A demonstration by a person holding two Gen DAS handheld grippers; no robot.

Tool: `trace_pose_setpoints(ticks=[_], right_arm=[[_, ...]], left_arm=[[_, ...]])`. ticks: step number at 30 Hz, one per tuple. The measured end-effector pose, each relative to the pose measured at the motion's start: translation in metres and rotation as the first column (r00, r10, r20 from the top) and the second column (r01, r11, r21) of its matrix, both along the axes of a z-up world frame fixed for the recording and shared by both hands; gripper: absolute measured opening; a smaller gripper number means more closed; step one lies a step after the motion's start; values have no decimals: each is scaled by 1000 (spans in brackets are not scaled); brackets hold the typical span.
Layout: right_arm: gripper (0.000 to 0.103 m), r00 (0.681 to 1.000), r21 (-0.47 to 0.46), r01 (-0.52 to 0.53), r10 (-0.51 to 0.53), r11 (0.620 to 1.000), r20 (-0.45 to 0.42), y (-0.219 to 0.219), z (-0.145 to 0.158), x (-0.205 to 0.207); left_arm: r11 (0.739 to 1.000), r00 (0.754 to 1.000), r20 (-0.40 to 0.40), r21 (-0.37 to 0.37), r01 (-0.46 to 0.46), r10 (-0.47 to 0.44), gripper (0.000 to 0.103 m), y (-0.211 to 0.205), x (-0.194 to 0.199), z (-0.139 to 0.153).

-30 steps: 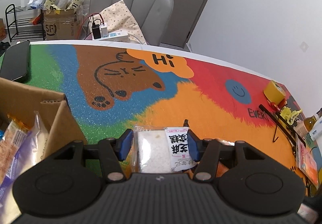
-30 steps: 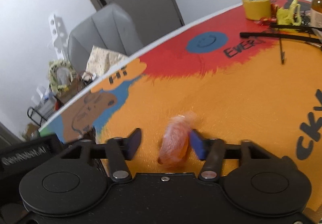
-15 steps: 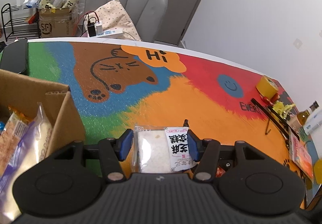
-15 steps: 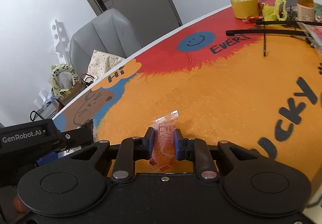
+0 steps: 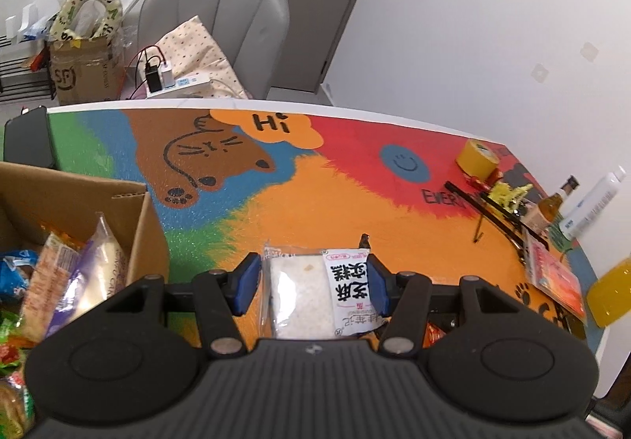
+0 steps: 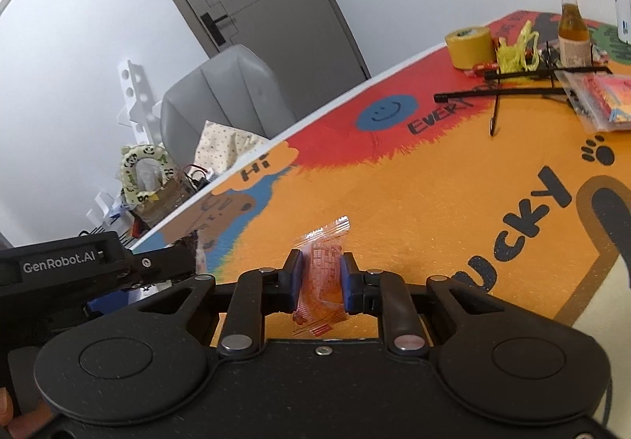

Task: Organize snacks
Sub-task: 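Carry both held snacks over the cardboard box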

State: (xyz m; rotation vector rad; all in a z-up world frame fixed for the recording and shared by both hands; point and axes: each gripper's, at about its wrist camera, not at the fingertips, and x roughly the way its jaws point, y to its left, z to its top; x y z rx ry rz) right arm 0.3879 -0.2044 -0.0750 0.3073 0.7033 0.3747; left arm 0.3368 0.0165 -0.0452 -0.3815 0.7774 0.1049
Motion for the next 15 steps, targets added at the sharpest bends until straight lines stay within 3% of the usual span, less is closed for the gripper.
trace_pose_setpoints(ticks=[15], right_arm=[[18, 996, 12, -57, 56, 998, 69, 19, 37, -36]], left_arm=[[999, 998, 50, -8, 48, -47, 55, 15, -44, 34]])
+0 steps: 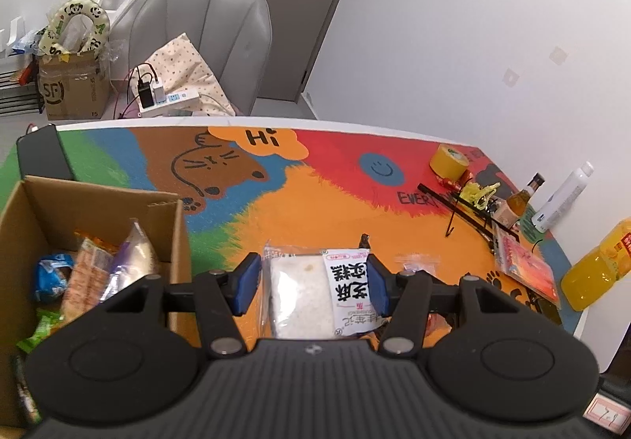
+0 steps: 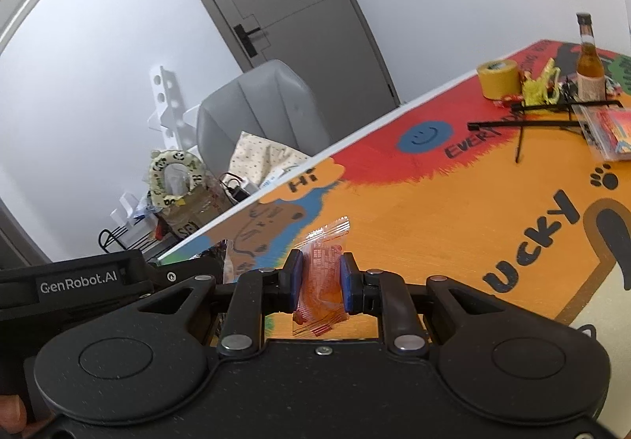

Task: Organize snacks
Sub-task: 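Carry both held snacks over the cardboard box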

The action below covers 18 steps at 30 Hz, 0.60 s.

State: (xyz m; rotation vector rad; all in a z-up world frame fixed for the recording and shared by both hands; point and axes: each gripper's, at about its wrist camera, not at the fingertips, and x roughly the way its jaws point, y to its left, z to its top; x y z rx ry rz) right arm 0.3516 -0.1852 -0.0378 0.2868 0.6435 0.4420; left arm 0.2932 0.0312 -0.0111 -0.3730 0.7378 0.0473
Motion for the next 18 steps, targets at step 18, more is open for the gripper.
trace_pose_setpoints(ticks=[18], right_arm=[[18, 993, -18, -106, 107, 994, 41, 49, 22, -43]], left_arm=[[999, 998, 48, 26, -42, 40, 55, 57, -60, 24]])
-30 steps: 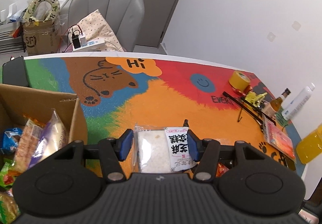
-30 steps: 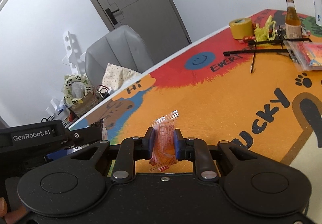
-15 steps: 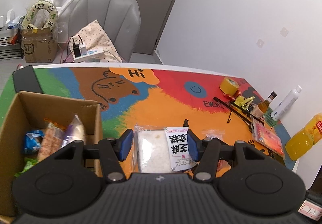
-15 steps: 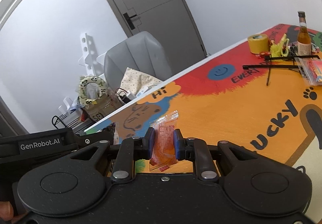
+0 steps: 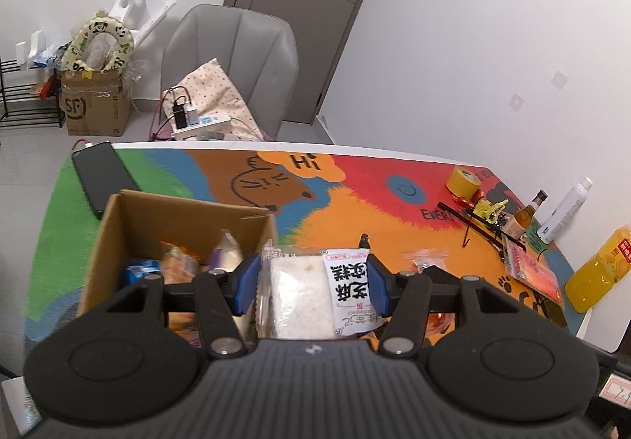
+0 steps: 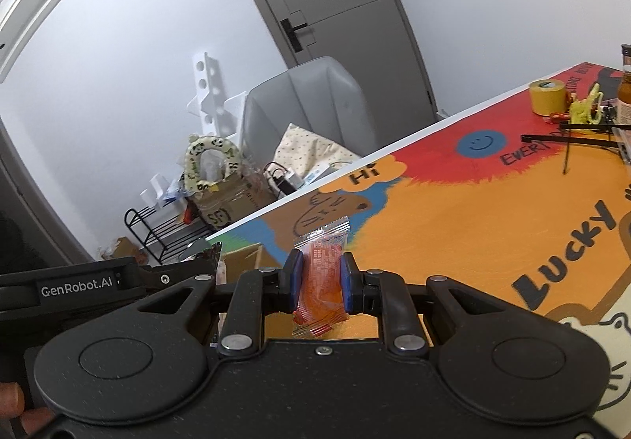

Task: Organize snacks
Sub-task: 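Carry both held snacks over the cardboard box, then open both grippers to drop the bread pack and jelly pack into the box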

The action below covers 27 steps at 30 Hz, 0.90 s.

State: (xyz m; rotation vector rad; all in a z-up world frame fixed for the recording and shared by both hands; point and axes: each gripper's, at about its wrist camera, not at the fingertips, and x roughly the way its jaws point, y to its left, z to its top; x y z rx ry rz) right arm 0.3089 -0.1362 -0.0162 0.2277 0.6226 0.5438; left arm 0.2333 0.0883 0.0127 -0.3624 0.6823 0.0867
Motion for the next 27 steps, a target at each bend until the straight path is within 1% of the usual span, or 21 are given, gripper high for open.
trace_pose_setpoints(ticks=[3, 11, 17, 20, 24, 27], right_arm=[[19, 1000, -9, -21, 21, 1000, 3, 8, 3, -7], [19, 997, -29, -76, 76, 997, 7, 32, 7, -22], [19, 994, -32, -114, 114, 993, -5, 51, 4, -33], [19, 991, -38, -131, 130, 991, -13, 60, 1, -37], [19, 989, -48, -144, 144, 988, -19, 70, -1, -42], [19, 988, -55, -156, 155, 986, -23, 76, -2, -45]], left_arm=[[1000, 1000, -1, 14, -3, 3, 55, 10, -8, 0], [1000, 999, -24, 12, -28, 29, 55, 40, -27, -9], [999, 998, -57, 6, -32, 33, 55, 57, -39, -18], [999, 996, -78, 18, -36, 38, 56, 63, -43, -23], [999, 994, -103, 20, -29, 31, 61, 70, -50, -28], [999, 996, -84, 33, -34, 36, 62, 74, -57, -27]])
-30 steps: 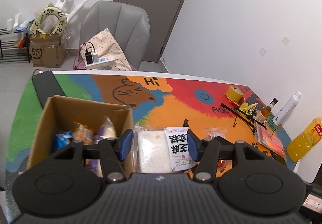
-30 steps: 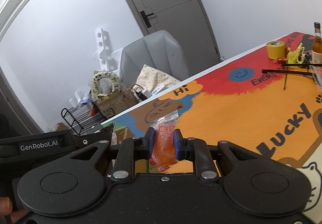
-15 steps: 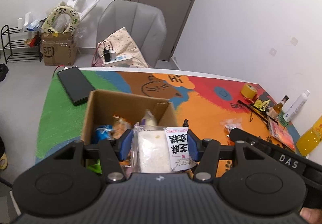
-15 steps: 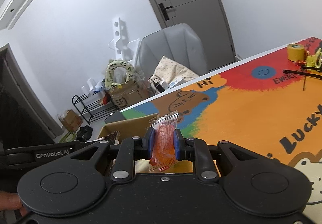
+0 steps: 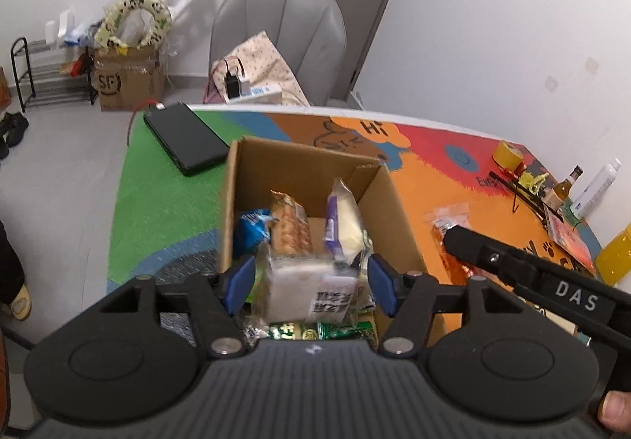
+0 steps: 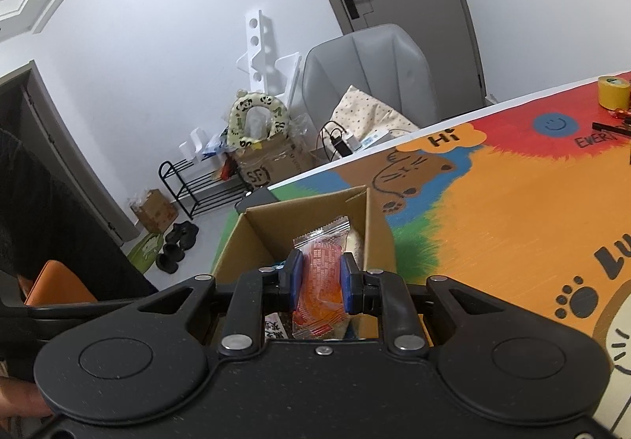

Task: Organize snacks
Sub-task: 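Open both grippers to drop the bread pack and jelly pack into the box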

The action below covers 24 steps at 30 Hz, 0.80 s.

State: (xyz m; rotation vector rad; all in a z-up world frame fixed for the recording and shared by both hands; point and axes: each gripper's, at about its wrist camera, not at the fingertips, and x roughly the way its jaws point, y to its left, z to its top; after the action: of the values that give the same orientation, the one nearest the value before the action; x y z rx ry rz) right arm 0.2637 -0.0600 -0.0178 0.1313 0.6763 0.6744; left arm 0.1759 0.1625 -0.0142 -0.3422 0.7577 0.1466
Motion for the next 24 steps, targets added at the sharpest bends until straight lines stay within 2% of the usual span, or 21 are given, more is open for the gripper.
trace_pose_setpoints(ticks=[10, 11, 15, 20, 24], right_arm=[[20, 999, -23, -30, 30, 999, -22, 11, -3, -6], [23, 999, -27, -36, 35, 999, -28, 11, -4, -7], [48, 999, -51, -35, 34, 998, -17, 10, -5, -9], [49, 1000, -80, 0, -1, 997, -10, 3, -6, -11], [55, 1000, -92, 29, -29, 995, 5, -7, -6, -13]], left_arm=[[999, 1000, 15, 33, -24, 23, 71, 7, -15, 9], [999, 1000, 15, 35, -23, 23, 71, 7, -16, 9], [999, 1000, 16, 41, -21, 20, 77, 6, -18, 9], [998, 1000, 26, 55, -14, 12, 83, 5, -22, 9], [998, 999, 35, 62, -15, 13, 89, 4, -23, 10]])
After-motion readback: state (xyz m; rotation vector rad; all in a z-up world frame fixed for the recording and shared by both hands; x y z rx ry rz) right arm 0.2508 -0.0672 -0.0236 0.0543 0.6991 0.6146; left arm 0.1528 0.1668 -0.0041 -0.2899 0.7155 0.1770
